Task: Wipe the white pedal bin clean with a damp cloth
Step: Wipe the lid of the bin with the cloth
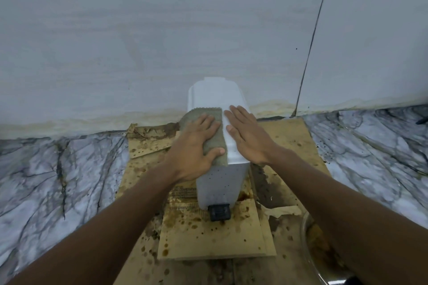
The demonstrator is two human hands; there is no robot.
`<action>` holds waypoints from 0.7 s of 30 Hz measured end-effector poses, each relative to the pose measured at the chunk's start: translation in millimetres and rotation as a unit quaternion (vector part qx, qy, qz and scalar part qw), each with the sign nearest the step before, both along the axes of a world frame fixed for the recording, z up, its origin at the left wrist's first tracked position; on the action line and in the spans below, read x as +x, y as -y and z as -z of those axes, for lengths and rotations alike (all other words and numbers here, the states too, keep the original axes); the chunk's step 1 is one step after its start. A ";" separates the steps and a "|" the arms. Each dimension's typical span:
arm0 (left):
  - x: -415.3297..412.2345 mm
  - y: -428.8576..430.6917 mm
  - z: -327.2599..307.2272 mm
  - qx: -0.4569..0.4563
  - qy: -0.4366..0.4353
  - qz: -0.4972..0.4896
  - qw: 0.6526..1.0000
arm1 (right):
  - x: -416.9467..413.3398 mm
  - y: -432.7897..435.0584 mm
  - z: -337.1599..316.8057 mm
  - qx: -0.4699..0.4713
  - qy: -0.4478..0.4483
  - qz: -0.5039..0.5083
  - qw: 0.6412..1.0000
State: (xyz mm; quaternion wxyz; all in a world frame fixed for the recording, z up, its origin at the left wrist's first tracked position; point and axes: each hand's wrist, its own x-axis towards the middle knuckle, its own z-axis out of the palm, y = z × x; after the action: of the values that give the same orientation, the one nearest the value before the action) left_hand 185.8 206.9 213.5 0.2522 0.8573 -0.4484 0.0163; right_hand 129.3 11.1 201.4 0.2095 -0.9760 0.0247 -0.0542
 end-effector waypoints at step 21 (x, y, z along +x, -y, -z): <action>0.1 -7.9 17.9 -0.054 -0.049 -0.014 0.997 | -0.4 5.2 2.1 -0.006 0.003 -0.007 1.000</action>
State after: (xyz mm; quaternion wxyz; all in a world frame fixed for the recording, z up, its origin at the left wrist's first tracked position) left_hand 185.8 214.8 195.5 0.3200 0.8483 -0.4219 0.0016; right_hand 128.9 5.9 199.2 0.2039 -0.9772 0.0173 -0.0559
